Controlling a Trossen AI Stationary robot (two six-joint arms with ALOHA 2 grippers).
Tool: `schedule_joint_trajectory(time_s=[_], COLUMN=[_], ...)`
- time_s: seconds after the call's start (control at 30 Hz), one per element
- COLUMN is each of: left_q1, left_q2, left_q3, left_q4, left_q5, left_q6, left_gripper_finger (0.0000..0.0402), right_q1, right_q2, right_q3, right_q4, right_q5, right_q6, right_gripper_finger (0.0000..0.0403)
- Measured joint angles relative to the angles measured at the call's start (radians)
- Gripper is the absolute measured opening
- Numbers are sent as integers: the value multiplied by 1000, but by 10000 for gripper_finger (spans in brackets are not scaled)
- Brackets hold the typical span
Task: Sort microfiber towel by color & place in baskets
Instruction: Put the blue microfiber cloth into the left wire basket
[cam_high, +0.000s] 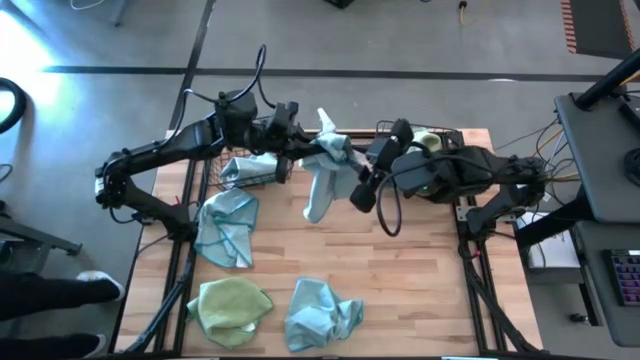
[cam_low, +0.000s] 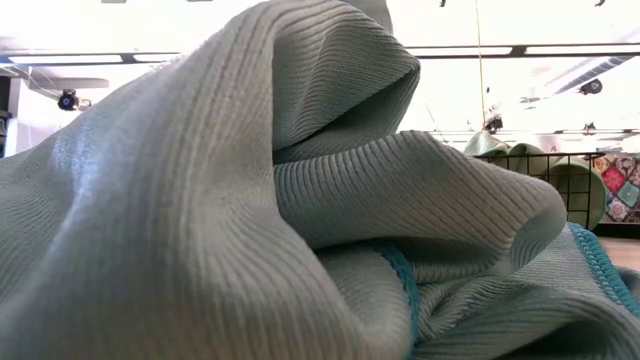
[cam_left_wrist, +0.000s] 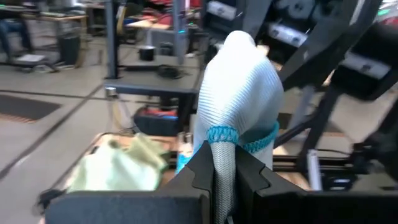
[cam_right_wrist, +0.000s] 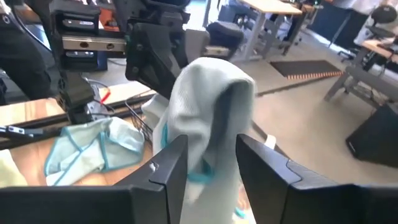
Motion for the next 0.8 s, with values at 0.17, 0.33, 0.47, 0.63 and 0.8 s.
schedule_joint_trajectory(time_s=[0.17,0.33,0.47,0.63,0.8], left_q1=[23,65,100,130,149], left_q2=[-30,-84,-138,-210,-274], left_q3=[0,0,0,0,0], left_q4=[-71,-145,-200,-293,-405], left_q5=[-75,-149,-223,-352,-535], left_q6=[44,68,88,129,152], left_gripper_finger=[4,4,4,4,4], right_q1=[0,0,0,0,0], right_q2=[-1,-1,-1,3,3], right_q3=[57,70,65,64,63], right_q4=[-126,-195,-218,-221,-220], right_q5=[0,0,0,0,0], right_q6=[81,137,150,150,150], right_gripper_finger=[127,129,127,123,125])
